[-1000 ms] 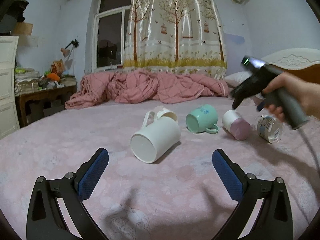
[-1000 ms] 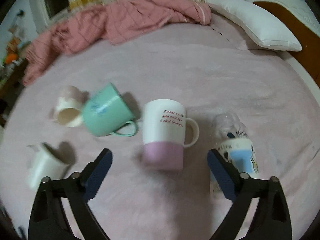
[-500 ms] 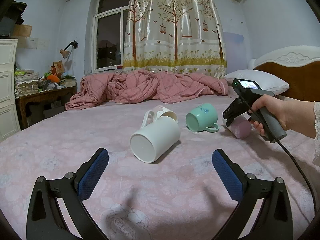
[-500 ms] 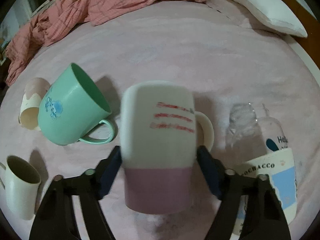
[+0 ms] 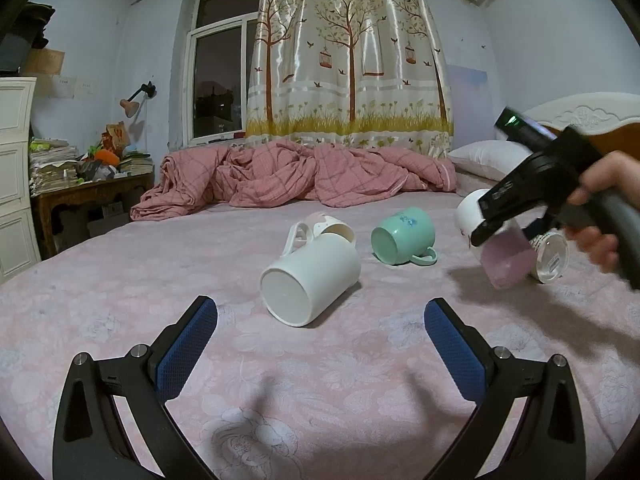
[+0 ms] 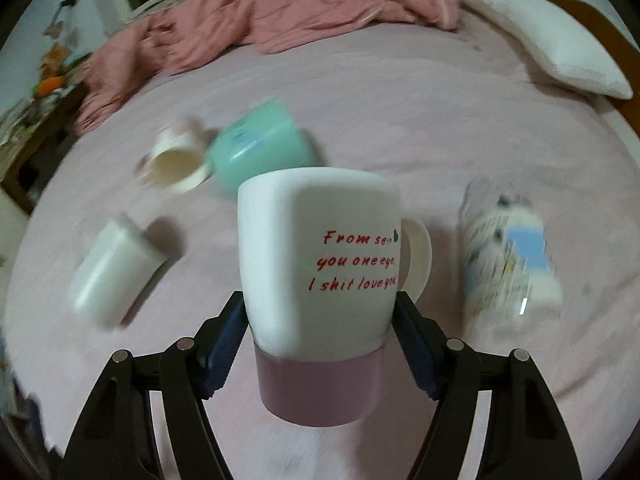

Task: Flip cup upright
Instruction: 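Lift the white-and-pink mug with the right gripper and set it down on its side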

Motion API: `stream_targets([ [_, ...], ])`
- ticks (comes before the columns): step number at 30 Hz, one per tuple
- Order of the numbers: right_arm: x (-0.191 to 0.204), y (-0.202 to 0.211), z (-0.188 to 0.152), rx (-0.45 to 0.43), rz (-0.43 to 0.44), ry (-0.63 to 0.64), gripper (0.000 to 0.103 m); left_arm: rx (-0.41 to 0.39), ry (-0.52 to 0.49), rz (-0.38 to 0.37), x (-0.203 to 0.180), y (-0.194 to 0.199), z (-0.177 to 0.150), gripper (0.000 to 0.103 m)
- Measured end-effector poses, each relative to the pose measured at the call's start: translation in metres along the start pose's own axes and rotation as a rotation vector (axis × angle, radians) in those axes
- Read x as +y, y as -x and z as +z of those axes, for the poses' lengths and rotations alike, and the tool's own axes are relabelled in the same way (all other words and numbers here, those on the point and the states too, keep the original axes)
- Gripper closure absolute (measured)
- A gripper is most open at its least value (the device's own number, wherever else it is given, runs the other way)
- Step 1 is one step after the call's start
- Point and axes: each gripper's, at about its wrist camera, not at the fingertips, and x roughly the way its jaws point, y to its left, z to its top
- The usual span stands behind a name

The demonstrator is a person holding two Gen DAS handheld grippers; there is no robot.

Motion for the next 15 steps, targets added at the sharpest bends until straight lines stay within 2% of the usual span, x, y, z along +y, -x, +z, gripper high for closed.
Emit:
stream_targets([
  [4, 0.009, 0.017, -0.027, 0.049, 0.094, -0.028, 0.029, -0.005, 0.003, -0.003, 0.001, 0.0, 0.001, 0.0],
  [6, 0.012, 0.014, -0.037, 0.115, 0.159, -0.044, 0.029, -0.01, 0.005, -0.007, 0.002, 0.001, 0.0, 0.0],
  [10, 0.028, 0.012, -0.056, 0.135, 0.136, -0.011, 0.029, -0.012, 0.003, -0.006, 0.003, 0.001, -0.002, 0.0],
  [15, 0.028, -0.001, -0.066, 0.174, 0.13, -0.02, 0.029, -0.012, 0.003, -0.006, 0.003, 0.002, -0.002, 0.0],
])
